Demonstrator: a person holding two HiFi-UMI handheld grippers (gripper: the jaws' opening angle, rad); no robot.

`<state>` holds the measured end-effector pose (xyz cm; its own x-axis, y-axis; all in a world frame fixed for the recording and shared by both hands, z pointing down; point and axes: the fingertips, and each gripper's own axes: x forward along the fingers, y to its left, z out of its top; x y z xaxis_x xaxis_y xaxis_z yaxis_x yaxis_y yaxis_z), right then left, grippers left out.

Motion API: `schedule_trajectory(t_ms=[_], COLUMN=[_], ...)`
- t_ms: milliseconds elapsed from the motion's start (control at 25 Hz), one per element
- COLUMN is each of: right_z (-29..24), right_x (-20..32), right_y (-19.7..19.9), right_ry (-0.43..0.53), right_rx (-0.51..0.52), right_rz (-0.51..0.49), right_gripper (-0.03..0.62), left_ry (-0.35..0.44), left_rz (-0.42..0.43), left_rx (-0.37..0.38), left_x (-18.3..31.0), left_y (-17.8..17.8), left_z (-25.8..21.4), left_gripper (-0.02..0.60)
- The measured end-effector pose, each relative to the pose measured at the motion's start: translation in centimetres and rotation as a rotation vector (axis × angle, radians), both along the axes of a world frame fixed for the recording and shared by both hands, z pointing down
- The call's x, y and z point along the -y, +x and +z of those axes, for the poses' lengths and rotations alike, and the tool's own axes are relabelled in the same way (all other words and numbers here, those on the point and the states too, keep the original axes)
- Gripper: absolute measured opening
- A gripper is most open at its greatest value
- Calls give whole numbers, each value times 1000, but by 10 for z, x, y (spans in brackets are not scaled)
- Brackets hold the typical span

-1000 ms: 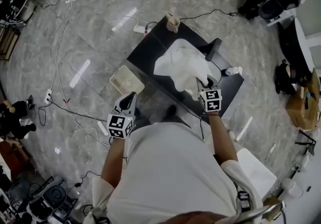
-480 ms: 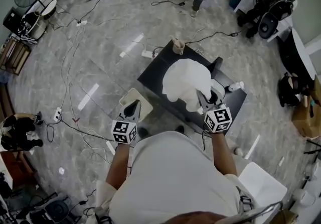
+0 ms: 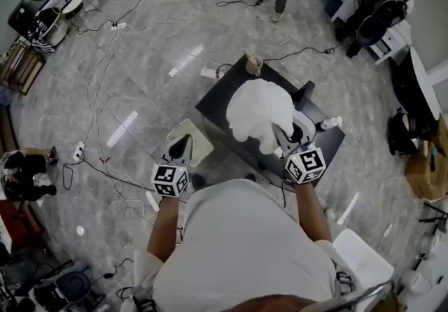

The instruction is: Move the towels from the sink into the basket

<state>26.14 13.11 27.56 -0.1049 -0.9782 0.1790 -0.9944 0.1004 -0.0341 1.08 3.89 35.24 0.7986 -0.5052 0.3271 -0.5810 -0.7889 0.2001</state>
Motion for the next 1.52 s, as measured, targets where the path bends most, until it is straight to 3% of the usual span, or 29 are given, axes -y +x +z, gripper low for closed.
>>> schedule_trajectory(t_ms=[320,680,920,1240,1520], right_z=[16,51,86,203,359], right_x=[21,65,93,136,178], right_y=[-35,-137,-197,-257,-291], right_ry=[-34,-99,-158,-349,-525], right_rx=[10,63,81,62,75], right_rz=[-104,-323,-402,-435,-386], right_gripper=[110,111,112,114,114], left_ry=[-14,-66,-112,-198,-282], left_rz=[-73,-222,-290,-307,-281], left_rx=[4,24,43,76,100], left_x=[0,-2,1,28,57], left_y=[-32,-112,-162,-210,-224], left_z=[8,28,52,117,225], left_gripper=[9,9,9,9,9])
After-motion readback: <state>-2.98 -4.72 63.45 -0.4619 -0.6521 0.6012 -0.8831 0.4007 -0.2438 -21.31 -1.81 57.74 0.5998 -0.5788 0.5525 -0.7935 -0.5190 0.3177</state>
